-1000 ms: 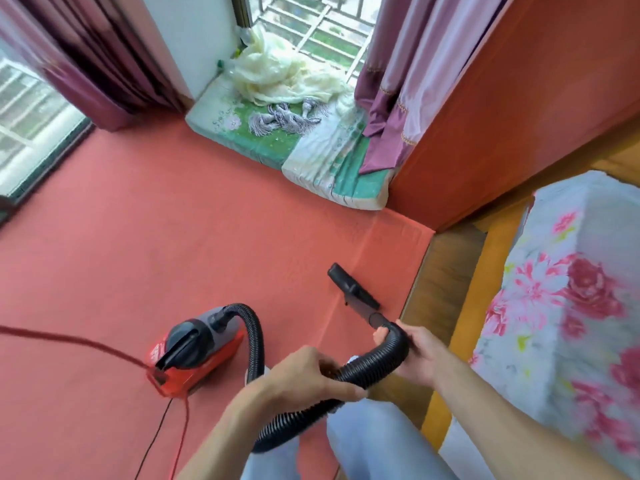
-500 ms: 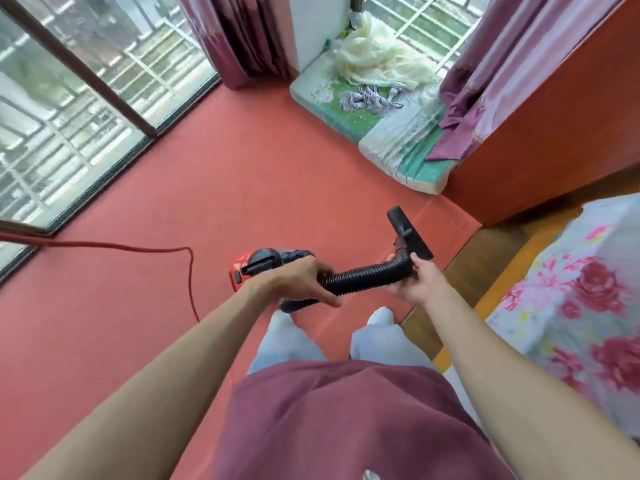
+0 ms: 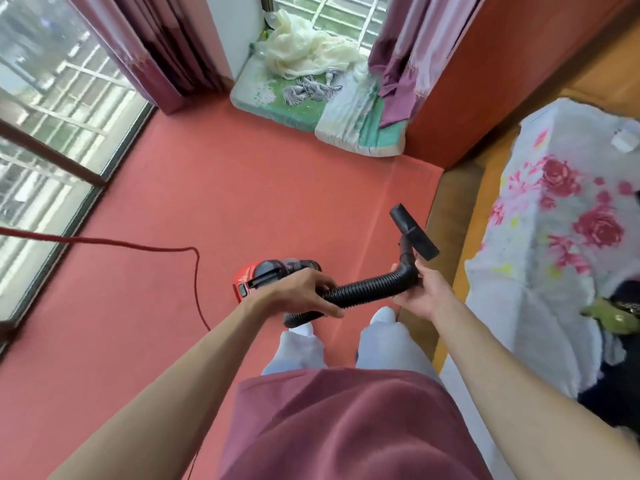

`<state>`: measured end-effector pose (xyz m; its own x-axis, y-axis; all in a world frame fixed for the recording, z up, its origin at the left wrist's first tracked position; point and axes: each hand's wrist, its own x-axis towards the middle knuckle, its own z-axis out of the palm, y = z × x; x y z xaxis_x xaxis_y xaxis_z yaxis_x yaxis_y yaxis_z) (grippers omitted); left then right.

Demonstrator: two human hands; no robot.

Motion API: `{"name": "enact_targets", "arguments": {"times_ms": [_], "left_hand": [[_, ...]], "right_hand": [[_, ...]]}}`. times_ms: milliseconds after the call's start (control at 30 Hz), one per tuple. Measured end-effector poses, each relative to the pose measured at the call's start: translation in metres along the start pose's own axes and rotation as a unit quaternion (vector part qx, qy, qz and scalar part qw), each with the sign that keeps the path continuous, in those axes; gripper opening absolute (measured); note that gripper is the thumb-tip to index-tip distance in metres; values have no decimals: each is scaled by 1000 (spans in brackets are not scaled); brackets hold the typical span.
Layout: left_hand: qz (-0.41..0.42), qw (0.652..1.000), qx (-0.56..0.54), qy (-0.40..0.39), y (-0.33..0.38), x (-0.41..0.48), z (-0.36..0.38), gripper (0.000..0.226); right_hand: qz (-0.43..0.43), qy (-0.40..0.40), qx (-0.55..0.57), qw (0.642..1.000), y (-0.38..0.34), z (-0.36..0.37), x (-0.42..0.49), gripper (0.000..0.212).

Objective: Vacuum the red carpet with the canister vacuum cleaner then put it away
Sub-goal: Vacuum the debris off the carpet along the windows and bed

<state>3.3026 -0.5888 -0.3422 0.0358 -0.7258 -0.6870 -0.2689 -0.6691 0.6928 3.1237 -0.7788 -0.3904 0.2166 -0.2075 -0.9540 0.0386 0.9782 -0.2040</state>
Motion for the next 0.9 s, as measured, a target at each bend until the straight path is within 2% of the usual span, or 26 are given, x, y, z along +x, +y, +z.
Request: {"name": "enact_targets", "arguments": {"times_ms": [200, 467, 600, 733, 833, 900], "left_hand": [[-8, 999, 8, -31, -31, -49, 24, 24], [-2, 998, 51, -49, -52, -92, 85, 25], [-1, 991, 104, -83, -56, -123, 131, 24], [-1, 982, 161, -96, -55, -147, 160, 13], [-5, 973, 200, -118, -58, -162, 173, 15], [-7, 967, 221, -127, -60, -169, 176, 24]], "right_hand": [[22, 20, 66, 997, 86, -42, -15, 45], [48, 20, 126, 991, 160, -98, -54, 38], [59, 11, 177, 982, 211, -154, -71, 32], [47, -1, 232, 972, 255, -195, -86, 19], [35, 0, 271, 962, 286, -210, -102, 19], [26, 2, 302, 953, 307, -217, -110, 24]]}}
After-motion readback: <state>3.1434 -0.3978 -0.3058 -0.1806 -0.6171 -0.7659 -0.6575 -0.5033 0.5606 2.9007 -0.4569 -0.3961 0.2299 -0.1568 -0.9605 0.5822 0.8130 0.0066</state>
